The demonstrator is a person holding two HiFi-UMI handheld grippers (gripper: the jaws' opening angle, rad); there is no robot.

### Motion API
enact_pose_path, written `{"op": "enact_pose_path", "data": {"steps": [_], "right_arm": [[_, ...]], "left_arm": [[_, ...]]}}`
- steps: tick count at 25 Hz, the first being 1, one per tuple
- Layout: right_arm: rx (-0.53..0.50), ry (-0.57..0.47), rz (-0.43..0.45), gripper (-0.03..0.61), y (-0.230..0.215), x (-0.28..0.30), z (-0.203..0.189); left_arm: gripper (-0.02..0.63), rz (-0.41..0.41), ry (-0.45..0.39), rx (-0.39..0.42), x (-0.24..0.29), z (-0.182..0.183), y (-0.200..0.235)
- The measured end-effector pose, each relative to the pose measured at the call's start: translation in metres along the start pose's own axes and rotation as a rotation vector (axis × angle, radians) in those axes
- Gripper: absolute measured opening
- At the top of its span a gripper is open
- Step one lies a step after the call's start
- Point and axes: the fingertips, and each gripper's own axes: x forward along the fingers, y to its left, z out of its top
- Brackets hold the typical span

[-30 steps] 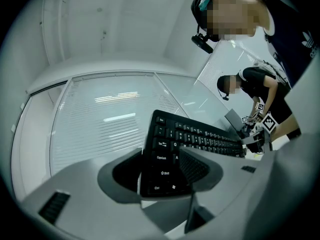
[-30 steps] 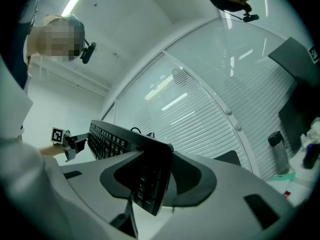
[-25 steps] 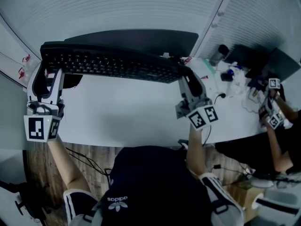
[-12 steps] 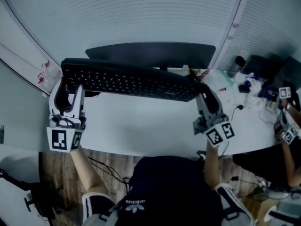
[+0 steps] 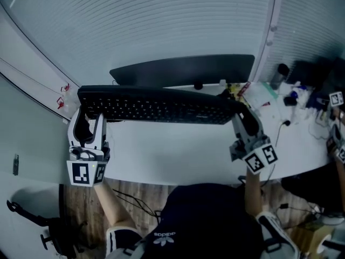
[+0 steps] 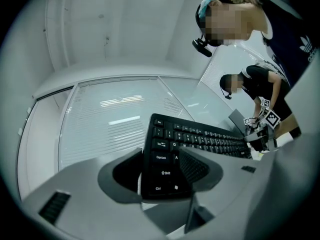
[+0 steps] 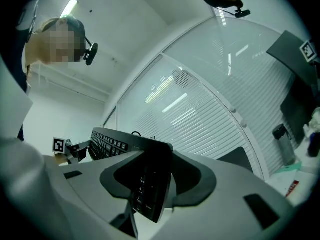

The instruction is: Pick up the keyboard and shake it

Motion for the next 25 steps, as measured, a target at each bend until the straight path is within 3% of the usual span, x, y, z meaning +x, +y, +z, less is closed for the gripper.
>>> {"op": "enact_pose_path", "data": {"steps": [11, 25], "right_arm": [[-0.013, 0.017, -0.027, 0.150, -0.001, 0.003, 0.003], [-0.019, 0.004, -0.029, 0.150, -0.013, -0.011, 0.013]], "left_arm": [[0.229, -0.013, 0.032, -0.027, 0.006, -0.016, 0.001], [0.229, -0.038, 0.005, -0.074, 0.008, -0.015, -0.014]]}}
